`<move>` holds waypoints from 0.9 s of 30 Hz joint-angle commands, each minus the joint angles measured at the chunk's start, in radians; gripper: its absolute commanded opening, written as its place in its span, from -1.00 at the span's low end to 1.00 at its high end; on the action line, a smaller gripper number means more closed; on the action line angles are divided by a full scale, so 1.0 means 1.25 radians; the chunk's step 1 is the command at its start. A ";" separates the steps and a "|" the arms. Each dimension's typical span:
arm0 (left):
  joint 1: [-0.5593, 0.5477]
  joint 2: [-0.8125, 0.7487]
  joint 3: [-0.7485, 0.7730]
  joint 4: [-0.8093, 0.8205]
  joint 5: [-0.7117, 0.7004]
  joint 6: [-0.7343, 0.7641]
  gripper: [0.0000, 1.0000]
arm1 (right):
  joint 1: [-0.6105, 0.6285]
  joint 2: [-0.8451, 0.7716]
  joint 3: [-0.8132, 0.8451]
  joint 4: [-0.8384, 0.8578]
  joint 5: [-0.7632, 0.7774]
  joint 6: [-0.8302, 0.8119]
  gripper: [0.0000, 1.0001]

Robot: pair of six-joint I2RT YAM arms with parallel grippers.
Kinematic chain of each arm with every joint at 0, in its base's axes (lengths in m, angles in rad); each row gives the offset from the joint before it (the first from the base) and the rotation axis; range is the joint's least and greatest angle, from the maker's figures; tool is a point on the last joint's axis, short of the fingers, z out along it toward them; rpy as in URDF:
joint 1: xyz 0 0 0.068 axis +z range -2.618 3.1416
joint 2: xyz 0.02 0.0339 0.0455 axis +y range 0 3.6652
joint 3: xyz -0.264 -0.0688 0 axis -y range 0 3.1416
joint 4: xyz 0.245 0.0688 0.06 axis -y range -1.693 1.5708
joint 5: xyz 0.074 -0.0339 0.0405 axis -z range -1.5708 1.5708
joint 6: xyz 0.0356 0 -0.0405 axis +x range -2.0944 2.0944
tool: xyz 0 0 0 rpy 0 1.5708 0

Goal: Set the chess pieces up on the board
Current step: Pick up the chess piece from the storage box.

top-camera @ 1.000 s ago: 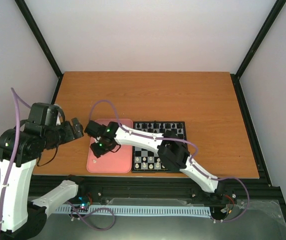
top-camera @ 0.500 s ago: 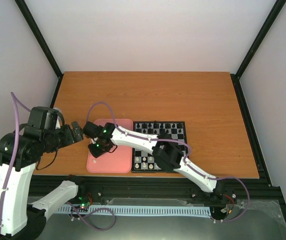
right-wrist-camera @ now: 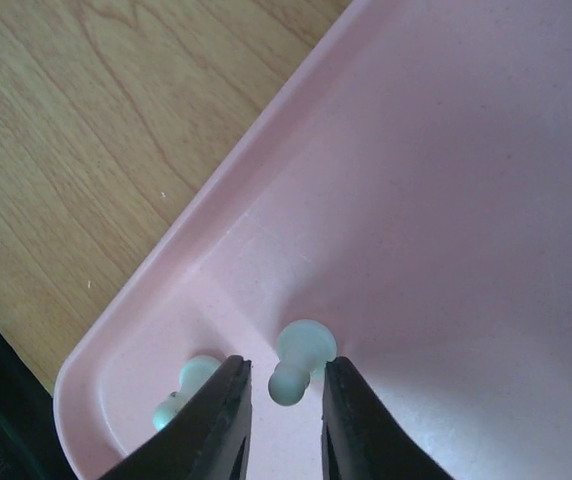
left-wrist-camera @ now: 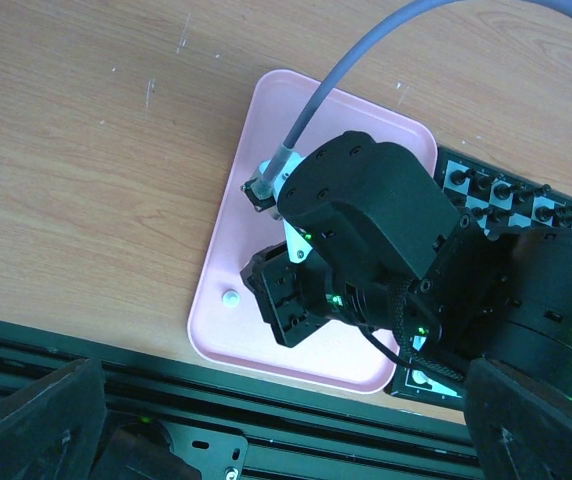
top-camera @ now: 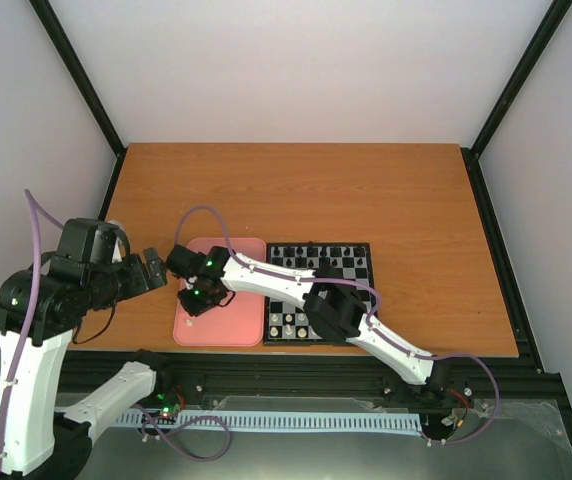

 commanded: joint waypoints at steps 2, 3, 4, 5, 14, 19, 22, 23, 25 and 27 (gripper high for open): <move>0.005 -0.012 -0.008 -0.007 0.008 -0.002 1.00 | 0.006 0.008 0.020 -0.008 0.023 -0.002 -0.64; 0.005 -0.011 -0.009 -0.007 0.007 -0.002 1.00 | 0.006 0.008 0.019 -0.008 0.026 -0.002 -0.67; 0.005 -0.011 -0.010 -0.006 0.008 -0.001 1.00 | 0.006 0.007 0.019 -0.009 0.029 -0.003 -0.70; 0.005 -0.011 -0.012 -0.004 0.008 0.000 1.00 | 0.006 0.006 0.019 -0.009 0.033 -0.003 -0.74; 0.005 -0.017 -0.020 0.005 0.013 0.003 1.00 | 0.006 -0.051 -0.013 -0.012 0.085 -0.006 -0.84; 0.005 -0.021 -0.023 0.007 0.012 0.004 1.00 | 0.003 -0.100 -0.020 -0.015 0.095 0.002 -0.86; 0.005 -0.023 -0.020 0.008 0.010 0.005 1.00 | -0.003 -0.127 -0.032 -0.019 0.088 0.008 -0.86; 0.005 -0.022 -0.019 0.007 0.011 0.005 1.00 | -0.007 -0.139 -0.041 -0.023 0.088 0.011 -0.86; 0.005 -0.020 -0.012 0.008 0.013 0.005 1.00 | -0.019 -0.171 -0.073 -0.031 0.093 0.015 -0.86; 0.005 -0.016 -0.007 0.009 0.014 0.006 1.00 | -0.035 -0.217 -0.146 -0.022 0.100 0.021 -0.86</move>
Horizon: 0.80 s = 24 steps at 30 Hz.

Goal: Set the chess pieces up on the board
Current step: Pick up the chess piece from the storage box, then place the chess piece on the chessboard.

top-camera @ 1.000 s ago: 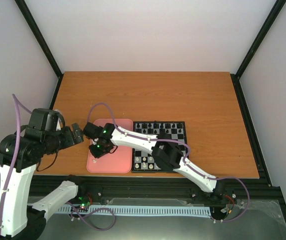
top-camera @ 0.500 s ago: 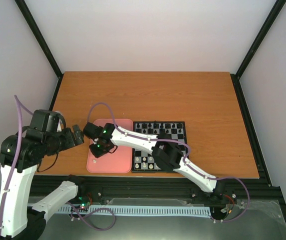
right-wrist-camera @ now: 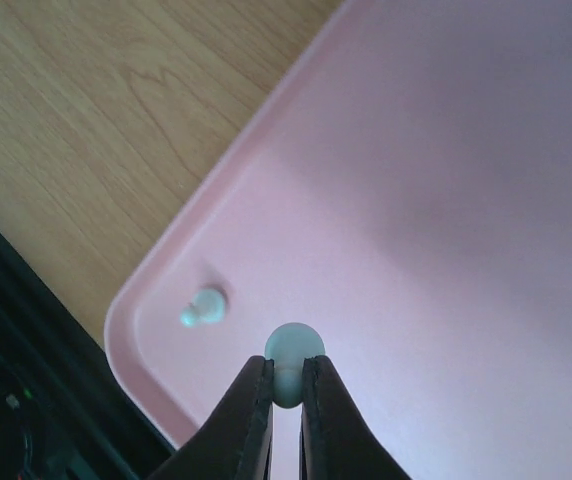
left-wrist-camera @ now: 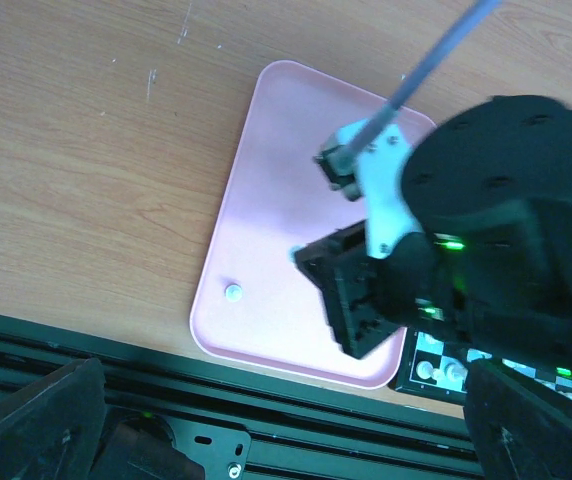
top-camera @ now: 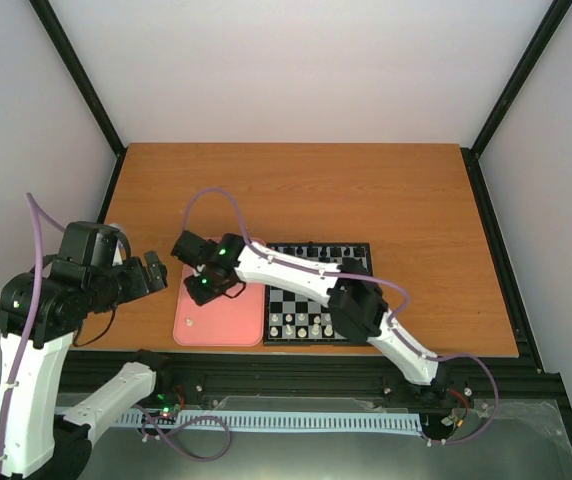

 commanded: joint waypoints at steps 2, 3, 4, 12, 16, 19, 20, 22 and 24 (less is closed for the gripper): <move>0.005 0.004 0.024 0.012 0.014 0.008 1.00 | -0.051 -0.164 -0.172 0.012 0.031 0.025 -0.86; 0.005 0.006 0.027 0.015 0.015 0.008 1.00 | -0.063 -0.196 -0.238 0.023 0.038 0.030 -0.86; 0.005 0.008 0.030 0.016 0.018 0.007 1.00 | -0.078 -0.231 -0.285 0.033 0.043 0.034 -0.86; 0.005 0.033 0.031 0.033 0.030 0.011 1.00 | -0.211 -0.507 -0.648 0.058 0.082 0.072 -0.86; 0.005 0.042 0.018 0.045 0.035 0.008 1.00 | -0.279 -0.626 -0.781 0.057 0.087 0.083 -0.86; 0.005 0.048 0.001 0.058 0.035 0.005 1.00 | -0.295 -0.671 -0.841 0.047 0.093 0.082 -0.86; 0.005 0.052 -0.004 0.062 0.036 0.005 1.00 | -0.296 -0.678 -0.856 0.045 0.093 0.081 -0.86; 0.005 0.057 -0.014 0.069 0.038 0.004 1.00 | -0.296 -0.687 -0.881 0.041 0.093 0.084 -0.86; 0.005 0.066 -0.021 0.074 0.038 0.001 1.00 | -0.297 -0.701 -0.913 0.043 0.099 0.094 -0.86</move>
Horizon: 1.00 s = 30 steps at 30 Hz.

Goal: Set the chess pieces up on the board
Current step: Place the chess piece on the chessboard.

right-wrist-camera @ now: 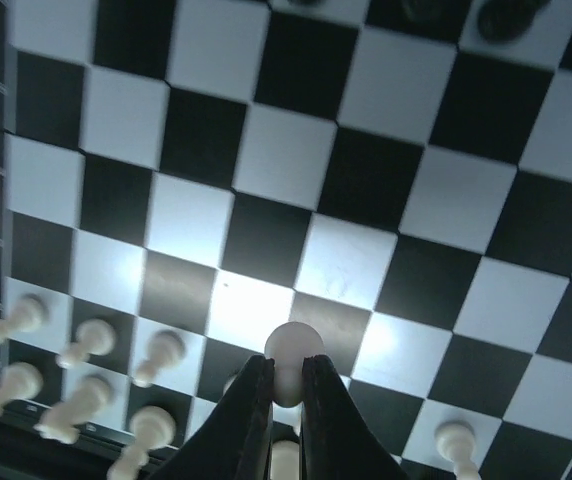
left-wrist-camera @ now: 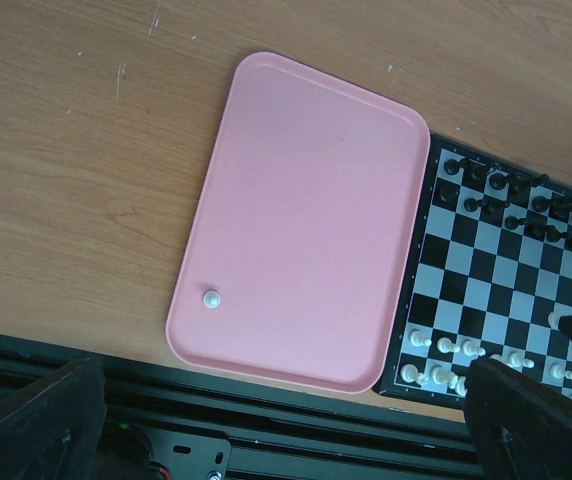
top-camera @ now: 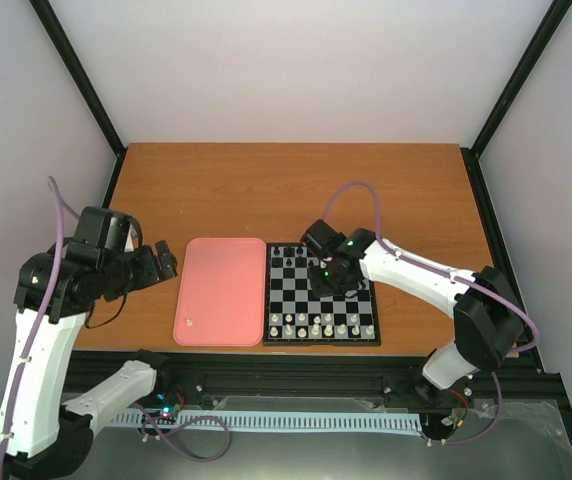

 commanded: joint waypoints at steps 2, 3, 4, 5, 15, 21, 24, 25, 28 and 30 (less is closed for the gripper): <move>0.005 0.021 -0.015 0.036 0.010 -0.004 0.99 | -0.006 -0.040 -0.072 0.005 0.029 0.030 -0.86; 0.005 0.023 -0.018 0.041 0.011 -0.006 1.00 | -0.011 -0.049 -0.084 0.008 0.028 0.034 -0.86; 0.005 0.026 -0.021 0.047 0.013 -0.008 1.00 | -0.018 -0.057 -0.096 0.013 0.027 0.037 -0.86; 0.006 0.028 -0.025 0.054 0.015 -0.010 1.00 | -0.025 -0.066 -0.109 0.019 0.027 0.040 -0.86; 0.005 0.068 -0.048 0.104 0.029 -0.018 1.00 | -0.055 -0.099 -0.172 0.054 0.003 0.020 -0.85; 0.005 0.088 -0.060 0.123 0.043 -0.028 1.00 | -0.054 -0.103 -0.191 0.058 -0.011 0.019 -0.86; 0.005 0.089 -0.063 0.125 0.038 -0.026 1.00 | -0.055 -0.098 -0.205 0.069 -0.029 0.019 -0.85; 0.005 0.089 -0.063 0.125 0.036 -0.026 1.00 | -0.055 -0.096 -0.208 0.072 -0.034 0.018 -0.85; 0.005 0.089 -0.068 0.125 0.033 -0.025 1.00 | -0.055 -0.087 -0.218 0.079 -0.046 0.016 -0.85; 0.005 0.083 -0.075 0.128 0.034 -0.028 1.00 | -0.055 -0.083 -0.222 0.080 -0.051 0.014 -0.86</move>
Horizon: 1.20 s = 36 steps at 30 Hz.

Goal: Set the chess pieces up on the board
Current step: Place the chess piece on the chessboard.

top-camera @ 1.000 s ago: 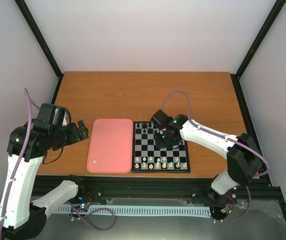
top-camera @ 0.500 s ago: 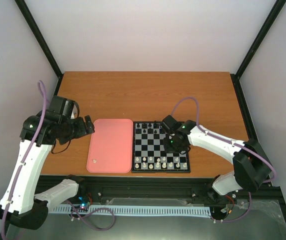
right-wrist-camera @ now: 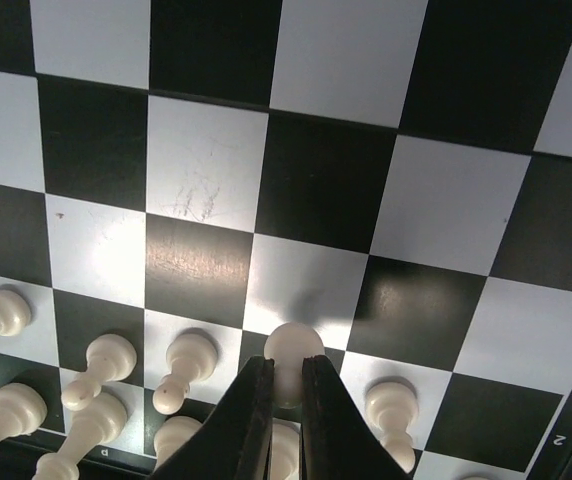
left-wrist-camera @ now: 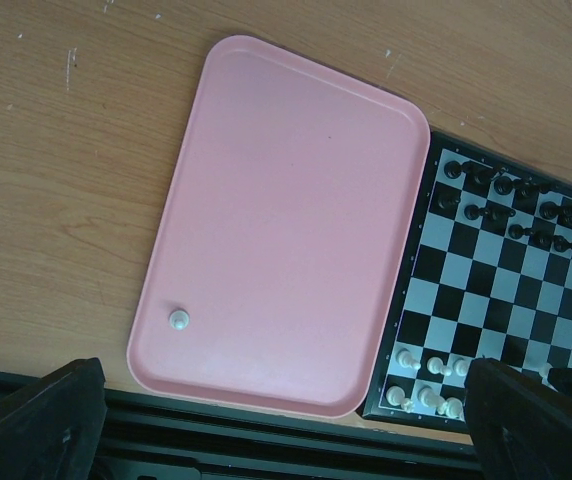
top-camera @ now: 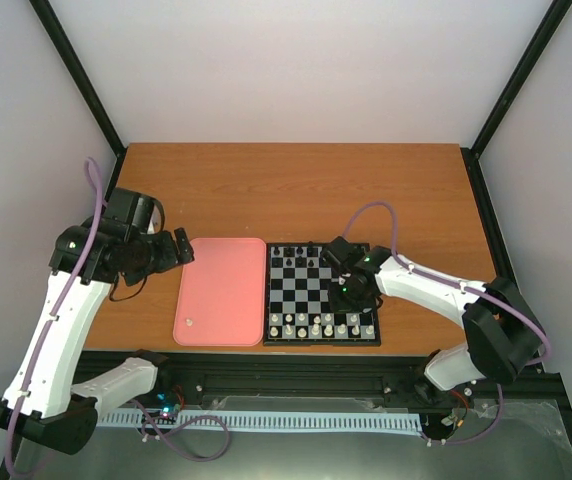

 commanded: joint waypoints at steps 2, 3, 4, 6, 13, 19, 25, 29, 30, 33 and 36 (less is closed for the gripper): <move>0.005 -0.015 -0.016 0.023 0.002 -0.019 1.00 | -0.003 0.002 -0.013 0.016 -0.020 -0.007 -0.86; 0.005 -0.017 -0.024 0.025 0.004 -0.021 0.99 | -0.003 0.003 -0.015 0.014 -0.021 -0.010 -0.86; 0.005 -0.021 -0.028 0.025 0.006 -0.023 1.00 | -0.003 0.004 -0.016 0.012 -0.022 -0.012 -0.85; 0.005 -0.027 -0.035 0.026 0.006 -0.025 1.00 | -0.003 0.003 -0.022 0.007 -0.024 -0.015 -0.85; 0.005 -0.045 -0.053 0.029 0.006 -0.033 1.00 | -0.002 0.028 -0.040 0.013 -0.037 -0.025 -0.84; 0.005 -0.053 -0.062 0.031 0.004 -0.038 1.00 | -0.002 0.039 -0.035 0.021 -0.037 -0.030 -0.83; 0.005 -0.055 -0.065 0.033 0.005 -0.038 1.00 | -0.001 0.050 -0.022 0.008 -0.039 -0.038 -0.82; 0.005 -0.056 -0.067 0.034 0.003 -0.036 1.00 | 0.006 0.048 -0.019 -0.010 -0.036 -0.038 -0.81; 0.005 -0.057 -0.070 0.033 0.002 -0.035 1.00 | 0.008 0.047 -0.020 -0.016 -0.037 -0.036 -0.82; 0.005 -0.060 -0.073 0.034 0.005 -0.034 1.00 | 0.019 0.037 -0.023 -0.026 -0.036 -0.027 -0.81; 0.005 -0.064 -0.075 0.034 0.005 -0.034 1.00 | 0.033 0.028 -0.023 -0.038 -0.029 -0.018 -0.81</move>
